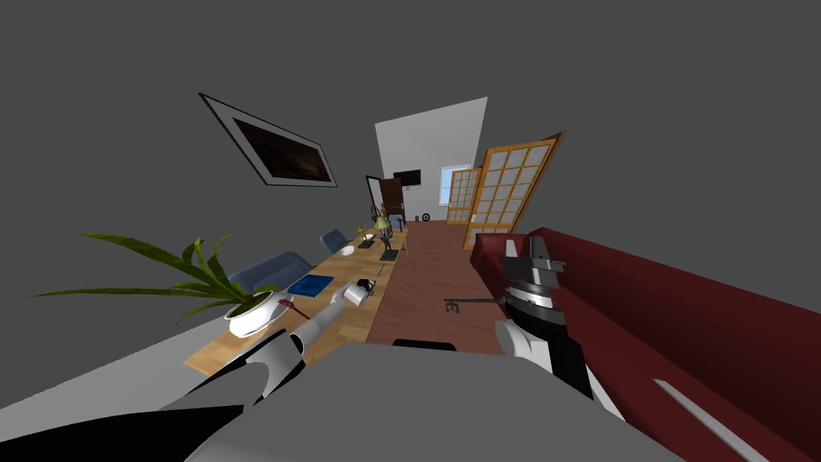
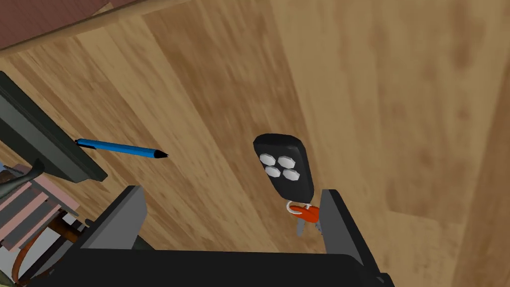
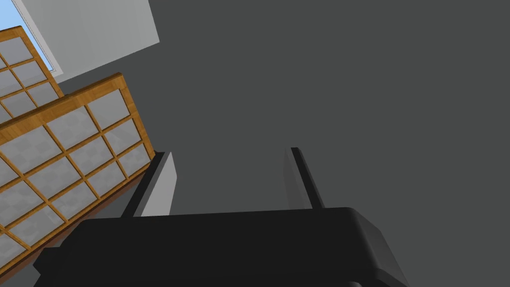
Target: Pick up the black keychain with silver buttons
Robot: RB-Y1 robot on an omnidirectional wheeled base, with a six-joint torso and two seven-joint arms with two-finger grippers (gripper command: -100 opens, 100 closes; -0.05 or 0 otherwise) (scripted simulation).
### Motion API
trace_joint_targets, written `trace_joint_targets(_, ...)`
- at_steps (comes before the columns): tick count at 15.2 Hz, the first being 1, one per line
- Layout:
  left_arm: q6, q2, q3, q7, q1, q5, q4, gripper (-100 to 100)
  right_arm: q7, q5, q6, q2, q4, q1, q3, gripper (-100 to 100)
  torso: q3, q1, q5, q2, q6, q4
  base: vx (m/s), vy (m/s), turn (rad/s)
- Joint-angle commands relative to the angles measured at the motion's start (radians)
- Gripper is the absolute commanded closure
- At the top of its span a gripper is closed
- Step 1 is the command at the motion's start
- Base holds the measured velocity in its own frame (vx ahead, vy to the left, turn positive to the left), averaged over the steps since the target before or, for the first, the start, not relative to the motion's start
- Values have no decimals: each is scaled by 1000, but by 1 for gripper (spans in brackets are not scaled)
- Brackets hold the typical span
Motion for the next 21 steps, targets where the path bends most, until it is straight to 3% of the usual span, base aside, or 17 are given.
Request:
trace_joint_targets(1,47,8,-16,2,-20,10,31,-100,0,0,0,0,0,0,0,0,0,0,0,0,0,0,-7,23,-93)
trace_joint_targets(9,146,27,-59,-3,-76,46,124,-100,0,0,0,0,0,0,0,0,0,0,0,0,0,0,-6,24,-99)
trace_joint_targets(10,137,27,-53,2,-63,38,101,-100,0,0,0,0,0,0,0,0,0,0,0,0,0,0,-1,13,-26)
trace_joint_targets(11,115,21,-37,-4,-55,34,136,-100,0,0,0,0,0,0,0,0,0,0,0,0,0,0,5,5,-102)
trace_joint_targets(15,71,11,-9,-15,-39,29,191,-100,0,0,0,0,0,0,0,0,-1,-1,0,-1,0,0,10,6,-133)
trace_joint_targets(17,54,7,3,-19,-32,26,213,-100,0,0,0,0,0,0,0,0,-1,-1,0,-1,0,0,11,6,-124)
trace_joint_targets(18,69,11,-5,-17,-37,30,197,-100,0,0,0,0,0,0,0,0,-1,-1,0,-1,0,0,5,6,-39)
trace_joint_targets(19,64,11,-3,-18,-36,30,201,100,0,0,0,0,0,0,0,0,-1,-1,0,-1,0,0,0,0,0)
trace_joint_targets(21,64,11,-4,-19,-34,30,202,100,0,0,0,0,0,0,0,0,0,-1,0,-1,1,1,-3,2,18)
